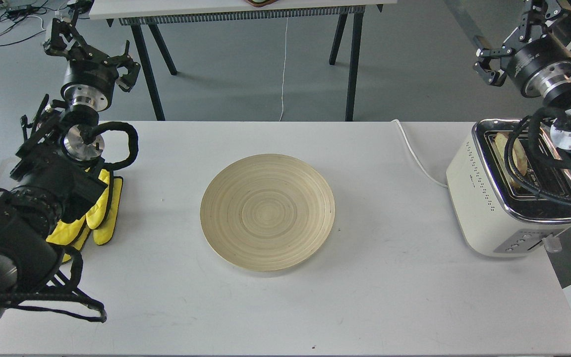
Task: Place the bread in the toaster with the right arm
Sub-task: 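Release the bread and raise the right gripper away from the toaster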
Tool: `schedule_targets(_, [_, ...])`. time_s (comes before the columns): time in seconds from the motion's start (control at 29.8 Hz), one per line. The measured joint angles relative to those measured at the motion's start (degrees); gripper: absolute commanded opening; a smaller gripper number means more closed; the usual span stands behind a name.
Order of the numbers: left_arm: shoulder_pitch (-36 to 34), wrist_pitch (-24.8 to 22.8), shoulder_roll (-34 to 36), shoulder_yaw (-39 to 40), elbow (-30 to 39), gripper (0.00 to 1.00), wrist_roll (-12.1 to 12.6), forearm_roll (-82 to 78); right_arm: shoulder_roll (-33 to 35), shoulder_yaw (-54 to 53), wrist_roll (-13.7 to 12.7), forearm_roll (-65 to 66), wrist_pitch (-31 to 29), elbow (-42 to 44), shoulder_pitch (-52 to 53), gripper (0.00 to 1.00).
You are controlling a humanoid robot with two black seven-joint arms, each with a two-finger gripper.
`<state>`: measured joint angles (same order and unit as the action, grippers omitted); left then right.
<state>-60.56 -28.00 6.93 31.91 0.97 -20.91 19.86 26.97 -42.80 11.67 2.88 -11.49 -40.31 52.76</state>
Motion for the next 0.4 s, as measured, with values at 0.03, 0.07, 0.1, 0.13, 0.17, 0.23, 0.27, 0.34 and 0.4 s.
schedule_targets(0.03, [0.0, 0.0, 0.0, 0.0, 0.0, 1.00, 0.0, 0.0, -1.6, -1.6, -0.1, -0.1, -0.8, 1.7, 0.0, 0.99])
schedule_targets(0.07, [0.0, 0.0, 0.0, 0.0, 0.0, 1.00, 0.0, 0.0, -3.0, -3.0, -0.1, -0.1, -1.4, 3.0, 0.0, 0.99])
schedule_targets(0.1, [0.0, 0.0, 0.0, 0.0, 0.0, 1.00, 0.0, 0.0, -4.3, -4.4, -0.2, -0.1, -1.9, 4.2, 0.0, 1.00])
schedule_targets(0.13, [0.0, 0.0, 0.0, 0.0, 0.0, 1.00, 0.0, 0.0, -5.4, -5.6, -0.2, -0.1, -2.2, 5.1, 0.0, 1.00])
schedule_targets(0.17, [0.0, 0.0, 0.0, 0.0, 0.0, 1.00, 0.0, 0.0, -6.3, -6.6, -0.2, -0.2, -2.3, 5.9, 0.0, 1.00])
schedule_targets(0.23, [0.0, 0.0, 0.0, 0.0, 0.1, 1.00, 0.0, 0.0, -7.7, -8.0, -0.2, -0.2, -2.5, 6.9, 0.0, 1.00])
schedule_targets(0.27, [0.0, 0.0, 0.0, 0.0, 0.1, 1.00, 0.0, 0.0, -8.1, -8.3, -0.2, -0.2, -2.6, 7.1, 0.0, 1.00])
schedule_targets(0.34, [0.0, 0.0, 0.0, 0.0, 0.0, 1.00, 0.0, 0.0, -8.6, -8.5, -0.2, -0.2, -2.9, 7.3, 0.0, 1.00])
schedule_targets(0.4, [0.0, 0.0, 0.0, 0.0, 0.0, 1.00, 0.0, 0.0, -8.7, -8.6, -0.2, -0.2, -3.3, 7.3, 0.2, 1.00])
